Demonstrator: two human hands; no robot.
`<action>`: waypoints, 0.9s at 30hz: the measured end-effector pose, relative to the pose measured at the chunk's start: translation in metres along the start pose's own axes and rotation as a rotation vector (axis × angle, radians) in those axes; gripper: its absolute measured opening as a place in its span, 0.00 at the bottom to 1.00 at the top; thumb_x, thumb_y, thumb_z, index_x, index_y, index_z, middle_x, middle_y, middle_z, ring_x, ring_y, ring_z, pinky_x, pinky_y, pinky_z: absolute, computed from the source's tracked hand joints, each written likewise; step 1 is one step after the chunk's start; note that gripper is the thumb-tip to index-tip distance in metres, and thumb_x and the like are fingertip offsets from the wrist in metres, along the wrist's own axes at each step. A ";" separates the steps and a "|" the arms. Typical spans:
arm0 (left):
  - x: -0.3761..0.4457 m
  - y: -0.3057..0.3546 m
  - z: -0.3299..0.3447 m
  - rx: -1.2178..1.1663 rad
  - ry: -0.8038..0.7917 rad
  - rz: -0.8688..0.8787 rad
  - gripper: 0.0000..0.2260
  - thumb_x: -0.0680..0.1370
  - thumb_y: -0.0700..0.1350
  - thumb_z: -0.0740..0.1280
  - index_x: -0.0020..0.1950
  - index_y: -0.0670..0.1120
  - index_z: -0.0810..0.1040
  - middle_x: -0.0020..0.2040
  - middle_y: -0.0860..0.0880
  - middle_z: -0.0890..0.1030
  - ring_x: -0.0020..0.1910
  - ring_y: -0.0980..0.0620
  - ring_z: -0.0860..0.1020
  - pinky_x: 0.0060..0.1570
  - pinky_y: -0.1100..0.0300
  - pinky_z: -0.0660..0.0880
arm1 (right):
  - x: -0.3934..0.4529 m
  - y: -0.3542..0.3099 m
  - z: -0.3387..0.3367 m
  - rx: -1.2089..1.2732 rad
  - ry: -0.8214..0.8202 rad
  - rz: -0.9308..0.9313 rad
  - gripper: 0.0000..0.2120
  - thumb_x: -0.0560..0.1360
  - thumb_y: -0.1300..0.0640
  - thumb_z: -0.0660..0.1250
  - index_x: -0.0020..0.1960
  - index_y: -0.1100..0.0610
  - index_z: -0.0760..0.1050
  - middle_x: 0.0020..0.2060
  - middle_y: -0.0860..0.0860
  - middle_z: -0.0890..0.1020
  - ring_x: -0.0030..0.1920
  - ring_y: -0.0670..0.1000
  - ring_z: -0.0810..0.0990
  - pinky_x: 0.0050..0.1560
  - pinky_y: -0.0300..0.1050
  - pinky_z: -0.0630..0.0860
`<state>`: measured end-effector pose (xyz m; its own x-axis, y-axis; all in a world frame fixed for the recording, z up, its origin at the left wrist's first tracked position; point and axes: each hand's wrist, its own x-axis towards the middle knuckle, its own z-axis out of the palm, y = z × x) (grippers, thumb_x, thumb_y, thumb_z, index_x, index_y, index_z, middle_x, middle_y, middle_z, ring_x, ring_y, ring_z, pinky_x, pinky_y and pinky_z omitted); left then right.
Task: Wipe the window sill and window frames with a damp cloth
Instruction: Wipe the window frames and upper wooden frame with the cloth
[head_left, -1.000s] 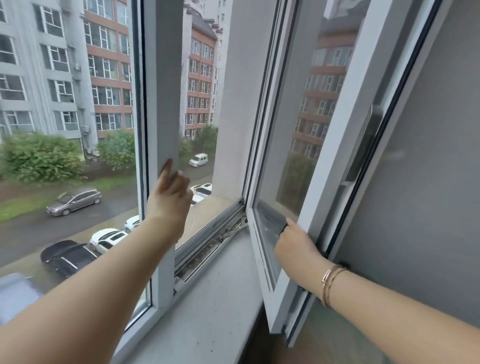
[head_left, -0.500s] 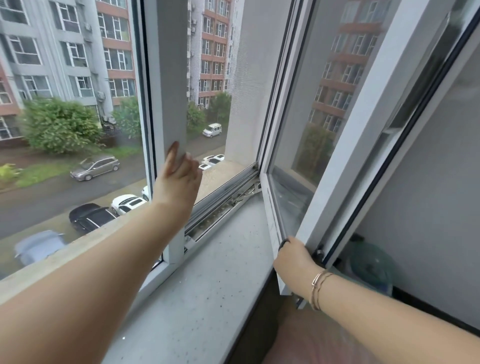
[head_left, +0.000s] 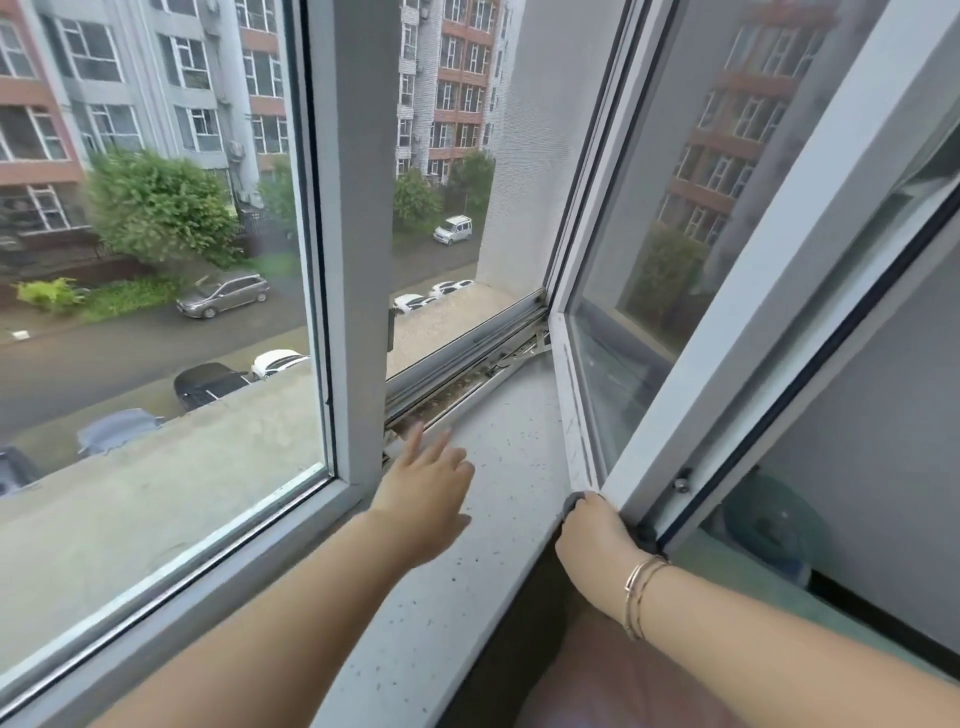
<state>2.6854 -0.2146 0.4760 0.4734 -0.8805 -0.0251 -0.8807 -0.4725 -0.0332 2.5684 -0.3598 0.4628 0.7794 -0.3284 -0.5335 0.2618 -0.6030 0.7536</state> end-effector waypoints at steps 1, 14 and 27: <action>-0.001 0.002 0.010 -0.060 -0.046 -0.005 0.27 0.80 0.56 0.58 0.75 0.45 0.59 0.78 0.48 0.55 0.78 0.47 0.44 0.73 0.45 0.34 | 0.000 0.004 -0.002 -0.008 -0.009 -0.003 0.19 0.80 0.58 0.56 0.71 0.57 0.67 0.69 0.53 0.70 0.70 0.57 0.64 0.69 0.51 0.57; 0.001 -0.013 0.108 -0.451 -0.128 -0.019 0.35 0.79 0.61 0.54 0.77 0.54 0.34 0.74 0.58 0.29 0.70 0.48 0.24 0.69 0.53 0.28 | 0.039 0.001 0.017 -0.006 -0.024 0.048 0.21 0.81 0.59 0.49 0.73 0.55 0.63 0.72 0.48 0.66 0.74 0.48 0.59 0.73 0.49 0.41; 0.019 -0.024 0.124 -0.562 -0.142 -0.088 0.36 0.80 0.61 0.53 0.77 0.50 0.34 0.75 0.56 0.31 0.71 0.50 0.26 0.71 0.54 0.30 | 0.050 0.000 0.011 0.081 -0.091 0.144 0.19 0.81 0.54 0.51 0.69 0.59 0.68 0.68 0.56 0.71 0.67 0.59 0.66 0.68 0.54 0.57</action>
<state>2.7180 -0.2155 0.3521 0.5089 -0.8415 -0.1814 -0.6935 -0.5256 0.4928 2.6011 -0.3846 0.4320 0.7496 -0.4781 -0.4577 0.1013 -0.6005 0.7932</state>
